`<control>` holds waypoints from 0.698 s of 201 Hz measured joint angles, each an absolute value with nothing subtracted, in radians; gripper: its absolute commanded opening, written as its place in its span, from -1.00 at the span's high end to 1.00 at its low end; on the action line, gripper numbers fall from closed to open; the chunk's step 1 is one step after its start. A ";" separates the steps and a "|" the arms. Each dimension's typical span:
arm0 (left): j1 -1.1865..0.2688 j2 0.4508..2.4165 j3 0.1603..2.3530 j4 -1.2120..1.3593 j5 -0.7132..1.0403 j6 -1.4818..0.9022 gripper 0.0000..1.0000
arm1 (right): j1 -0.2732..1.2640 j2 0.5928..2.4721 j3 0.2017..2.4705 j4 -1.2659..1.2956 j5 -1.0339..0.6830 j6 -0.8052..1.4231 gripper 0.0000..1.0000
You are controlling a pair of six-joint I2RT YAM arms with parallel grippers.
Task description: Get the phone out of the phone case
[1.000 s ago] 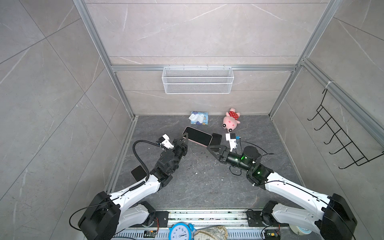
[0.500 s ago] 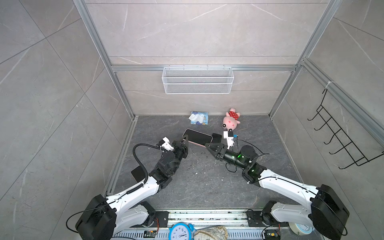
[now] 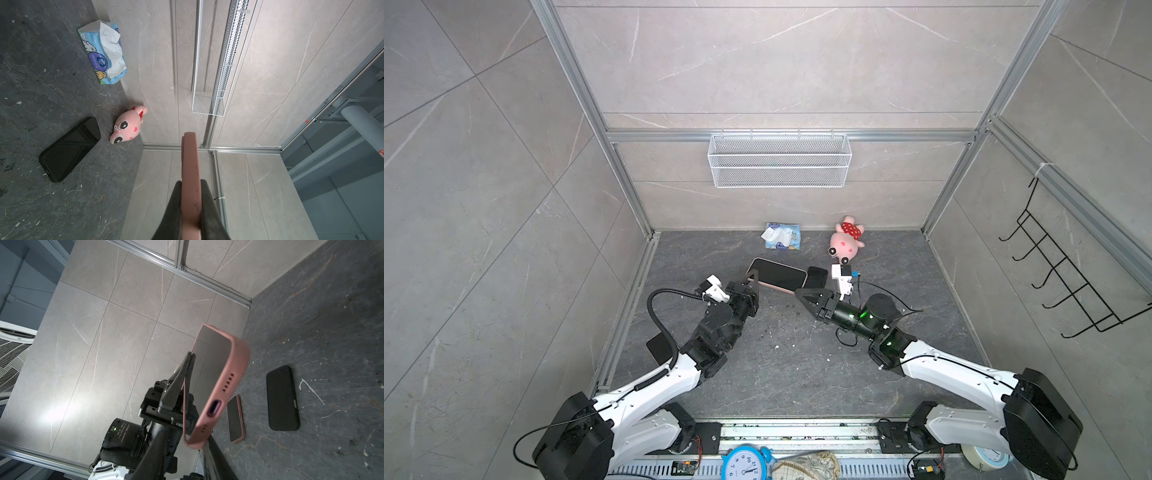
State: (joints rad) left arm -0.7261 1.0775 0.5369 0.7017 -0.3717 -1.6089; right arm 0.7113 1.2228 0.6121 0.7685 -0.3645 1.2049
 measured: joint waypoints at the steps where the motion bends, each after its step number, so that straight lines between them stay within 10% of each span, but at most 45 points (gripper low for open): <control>1: -0.726 1.077 0.537 0.702 -0.372 -1.609 1.00 | 0.711 1.223 0.612 0.768 -0.364 1.205 0.40; 140: -0.726 1.074 0.538 0.673 -0.383 -1.618 1.00 | 0.711 1.273 0.609 0.829 -0.398 1.203 1.00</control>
State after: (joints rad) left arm -0.7261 1.0737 0.5385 0.6731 -0.3828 -1.6180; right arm 0.7113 1.2732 0.6094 0.8288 -0.3977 1.2034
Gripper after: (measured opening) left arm 0.108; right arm 0.117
